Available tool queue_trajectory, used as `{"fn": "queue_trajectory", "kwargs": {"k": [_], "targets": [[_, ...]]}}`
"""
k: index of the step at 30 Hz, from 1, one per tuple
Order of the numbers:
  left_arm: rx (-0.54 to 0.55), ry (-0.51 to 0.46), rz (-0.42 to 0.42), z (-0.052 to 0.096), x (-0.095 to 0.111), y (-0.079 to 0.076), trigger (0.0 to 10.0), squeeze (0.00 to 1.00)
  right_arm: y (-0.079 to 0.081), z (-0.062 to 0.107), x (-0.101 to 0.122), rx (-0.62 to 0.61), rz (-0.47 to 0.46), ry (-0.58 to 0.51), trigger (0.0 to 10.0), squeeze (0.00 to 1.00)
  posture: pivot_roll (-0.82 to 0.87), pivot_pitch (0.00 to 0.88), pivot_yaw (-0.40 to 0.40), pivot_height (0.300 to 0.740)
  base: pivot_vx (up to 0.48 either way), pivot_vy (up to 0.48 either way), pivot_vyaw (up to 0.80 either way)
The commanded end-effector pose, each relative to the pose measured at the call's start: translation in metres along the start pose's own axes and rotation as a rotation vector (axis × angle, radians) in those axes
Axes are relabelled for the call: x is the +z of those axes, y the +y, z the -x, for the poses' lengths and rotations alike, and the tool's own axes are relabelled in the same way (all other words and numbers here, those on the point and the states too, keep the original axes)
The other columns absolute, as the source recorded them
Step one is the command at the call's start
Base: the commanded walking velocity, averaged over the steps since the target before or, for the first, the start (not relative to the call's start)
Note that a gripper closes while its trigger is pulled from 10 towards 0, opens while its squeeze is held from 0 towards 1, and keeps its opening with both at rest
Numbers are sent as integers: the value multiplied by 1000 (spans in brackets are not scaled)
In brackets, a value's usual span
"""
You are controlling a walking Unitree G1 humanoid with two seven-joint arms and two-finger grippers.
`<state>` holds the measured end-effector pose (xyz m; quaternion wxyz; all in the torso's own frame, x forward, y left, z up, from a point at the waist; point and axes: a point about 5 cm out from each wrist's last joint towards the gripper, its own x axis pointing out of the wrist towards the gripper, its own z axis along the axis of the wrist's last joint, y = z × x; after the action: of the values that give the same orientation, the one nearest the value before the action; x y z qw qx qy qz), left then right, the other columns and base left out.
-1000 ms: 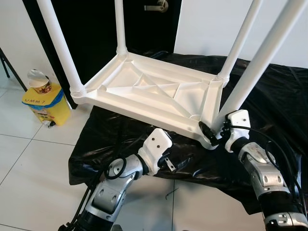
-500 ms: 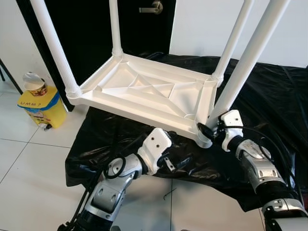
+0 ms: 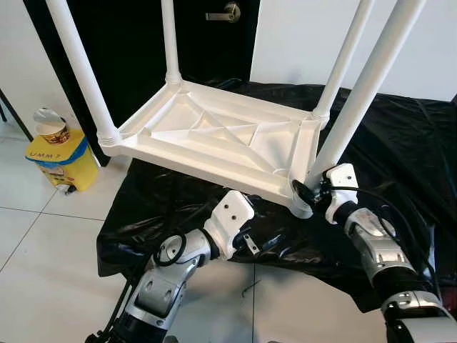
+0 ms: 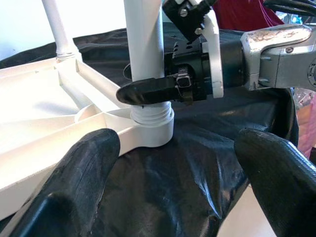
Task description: Building children table
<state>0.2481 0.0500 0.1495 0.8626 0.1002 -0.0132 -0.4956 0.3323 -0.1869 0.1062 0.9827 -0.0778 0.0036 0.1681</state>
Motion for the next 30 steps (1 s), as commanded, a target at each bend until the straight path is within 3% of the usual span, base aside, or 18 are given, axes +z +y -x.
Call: {"fn": "queue_trajectory", "kwargs": {"k": [1,9,13,14,16,19,30], "targets": [[26,-14,12,-1,1,-1,10000,0,0,6,-16,-86,2,90,10000,0,46,28,-90,740,0,0,0],[27,-19,13,-2,2,-2,10000,0,3,7,-18,-350,7,114,10000,0,42,31,-87,740,0,0,0],[28,-20,13,-2,2,-1,10000,0,6,6,-20,-376,1,121,10000,0,42,31,-87,740,0,0,0],[28,-19,10,-2,2,-1,10000,0,13,6,-21,-477,-22,133,10000,0,45,26,-88,740,0,0,0],[28,-19,10,-2,2,-1,10000,0,13,6,-21,-477,-22,133,10000,0,45,26,-88,740,0,0,0],[30,-20,5,-2,2,-1,10000,0,38,1,-22,-488,-80,148,10000,0,49,25,-89,740,0,0,0],[33,-17,-7,-2,2,0,10000,0,43,-2,-21,-454,-103,157,10000,0,49,22,-92,740,0,0,0]]}}
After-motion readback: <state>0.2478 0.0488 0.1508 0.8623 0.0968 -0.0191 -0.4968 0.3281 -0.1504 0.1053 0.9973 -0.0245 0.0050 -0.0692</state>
